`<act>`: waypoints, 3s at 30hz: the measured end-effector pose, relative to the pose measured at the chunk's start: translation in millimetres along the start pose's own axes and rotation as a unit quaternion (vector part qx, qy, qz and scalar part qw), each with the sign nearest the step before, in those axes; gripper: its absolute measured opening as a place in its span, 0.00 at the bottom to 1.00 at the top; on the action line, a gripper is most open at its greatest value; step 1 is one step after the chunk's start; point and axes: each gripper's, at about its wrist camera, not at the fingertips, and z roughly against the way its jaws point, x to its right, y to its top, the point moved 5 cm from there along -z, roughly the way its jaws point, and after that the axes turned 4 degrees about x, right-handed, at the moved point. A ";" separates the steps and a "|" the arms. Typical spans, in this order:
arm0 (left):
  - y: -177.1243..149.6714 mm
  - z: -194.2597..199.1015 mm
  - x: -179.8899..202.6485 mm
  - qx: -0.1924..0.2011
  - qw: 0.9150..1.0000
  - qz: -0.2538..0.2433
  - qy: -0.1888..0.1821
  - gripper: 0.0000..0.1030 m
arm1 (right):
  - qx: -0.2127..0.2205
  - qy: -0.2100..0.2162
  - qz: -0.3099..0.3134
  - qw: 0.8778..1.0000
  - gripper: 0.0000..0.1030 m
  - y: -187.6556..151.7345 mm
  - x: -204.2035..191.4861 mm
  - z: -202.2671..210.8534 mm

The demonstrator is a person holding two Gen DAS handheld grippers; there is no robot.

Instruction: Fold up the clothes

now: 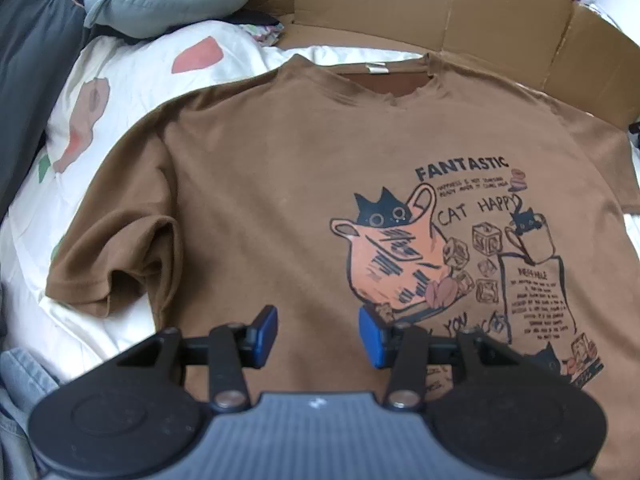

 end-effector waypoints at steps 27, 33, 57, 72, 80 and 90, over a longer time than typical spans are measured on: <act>2.2 -0.7 -11.9 0.020 0.999 0.019 0.024 0.46 | -0.080 0.075 -0.038 0.993 0.35 -91.2 -59.4 28.5; 11.1 7.3 -31.0 0.050 0.997 0.023 0.061 0.46 | -0.079 0.067 0.005 0.995 0.06 -87.6 -65.2 31.7; -17.5 7.6 -182.5 0.120 0.950 0.165 0.237 0.46 | -0.057 0.039 0.000 0.998 0.11 -76.5 -45.0 73.7; -36.2 -23.0 -202.3 0.143 0.945 0.192 0.221 0.35 | -0.037 0.074 0.035 0.996 0.14 -77.3 -76.3 90.7; -35.0 -36.2 -197.9 0.131 0.948 0.200 0.210 0.35 | -0.037 0.093 0.041 0.994 0.15 -77.1 -94.5 91.5; -20.1 -21.9 -193.8 0.152 0.958 0.153 0.190 0.06 | -0.036 0.112 0.027 0.993 0.15 -75.5 -107.8 90.8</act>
